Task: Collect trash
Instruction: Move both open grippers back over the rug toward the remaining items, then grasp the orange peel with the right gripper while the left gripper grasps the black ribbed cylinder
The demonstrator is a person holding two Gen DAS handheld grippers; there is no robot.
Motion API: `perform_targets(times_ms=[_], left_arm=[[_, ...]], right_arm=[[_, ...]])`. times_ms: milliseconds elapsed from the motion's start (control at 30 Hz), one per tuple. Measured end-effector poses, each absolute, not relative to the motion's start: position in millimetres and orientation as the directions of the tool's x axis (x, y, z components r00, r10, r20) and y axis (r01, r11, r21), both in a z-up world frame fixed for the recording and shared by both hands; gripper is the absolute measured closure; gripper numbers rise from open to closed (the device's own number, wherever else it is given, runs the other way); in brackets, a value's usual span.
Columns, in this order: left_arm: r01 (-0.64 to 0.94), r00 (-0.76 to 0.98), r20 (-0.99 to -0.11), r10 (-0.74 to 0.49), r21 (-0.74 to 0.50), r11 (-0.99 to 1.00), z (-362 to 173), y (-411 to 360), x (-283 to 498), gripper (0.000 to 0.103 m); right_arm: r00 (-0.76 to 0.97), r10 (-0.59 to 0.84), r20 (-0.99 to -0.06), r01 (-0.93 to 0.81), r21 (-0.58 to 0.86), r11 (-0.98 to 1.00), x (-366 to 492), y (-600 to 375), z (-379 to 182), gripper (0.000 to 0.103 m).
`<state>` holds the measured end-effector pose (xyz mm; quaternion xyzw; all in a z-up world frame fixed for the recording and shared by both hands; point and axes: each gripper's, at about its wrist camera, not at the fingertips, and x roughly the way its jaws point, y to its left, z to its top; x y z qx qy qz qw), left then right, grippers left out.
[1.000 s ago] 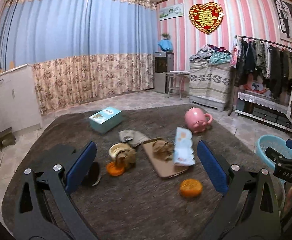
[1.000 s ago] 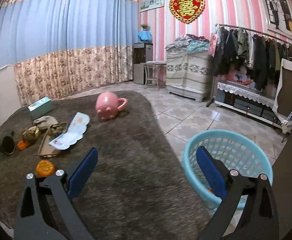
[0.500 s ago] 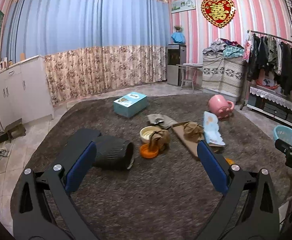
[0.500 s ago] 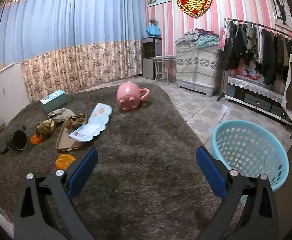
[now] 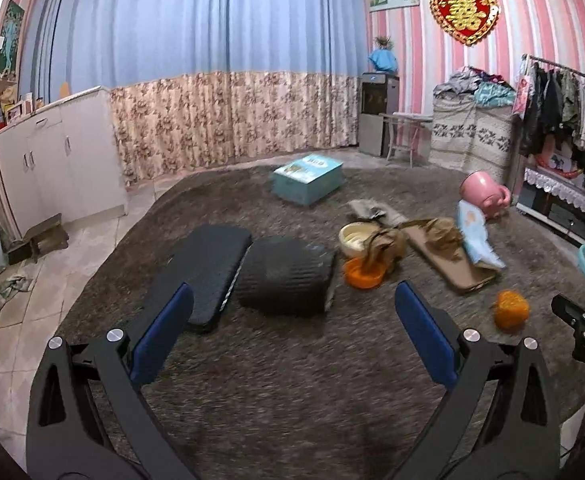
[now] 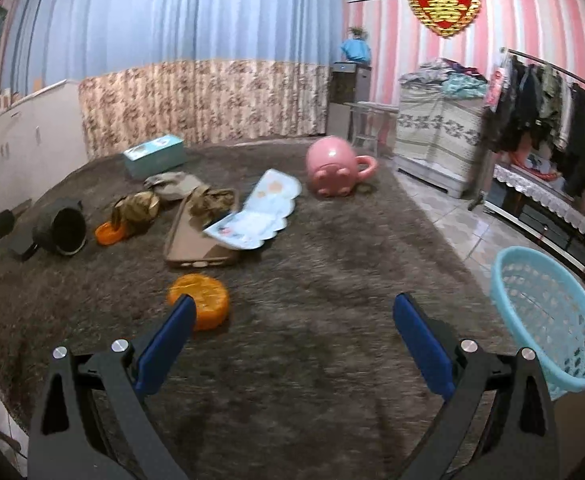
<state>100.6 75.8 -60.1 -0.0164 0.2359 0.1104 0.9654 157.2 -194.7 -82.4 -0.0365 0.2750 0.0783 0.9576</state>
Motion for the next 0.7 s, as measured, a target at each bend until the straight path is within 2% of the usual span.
perform_targets(times_ms=[333,400,467,500,567,633,700], left_arm=[[-0.24,0.836,-0.505,0.214,0.014,0.971,-80,103,107,0.005],[-0.233,0.832,-0.516,0.206,0.013,0.972,-83,107,111,0.005],[-0.226,0.828,-0.526,0.194,0.003,0.974,-85,109,116,0.005],[-0.224,0.826,-0.532,0.187,-0.004,0.975,-87,110,120,0.005],[-0.215,0.82,-0.545,0.173,-0.014,0.976,-88,110,128,0.005],[-0.199,0.818,-0.556,0.149,-0.029,0.98,-89,107,138,0.005],[-0.185,0.816,-0.562,0.133,-0.035,0.982,-88,105,145,0.005]], right_arm=[[0.77,0.193,-0.609,-0.251,-0.009,0.968,186,-156,-105,0.006],[0.764,0.205,-0.612,-0.268,-0.011,0.963,188,-152,-106,0.01],[0.755,0.227,-0.616,-0.295,-0.01,0.955,188,-149,-106,0.027],[0.743,0.246,-0.622,-0.315,-0.001,0.949,188,-148,-107,0.031],[0.721,0.273,-0.637,-0.339,0.019,0.941,190,-147,-109,0.051],[0.718,0.28,-0.637,-0.342,0.027,0.939,190,-148,-108,0.058],[0.723,0.286,-0.629,-0.338,0.04,0.94,190,-151,-106,0.061]])
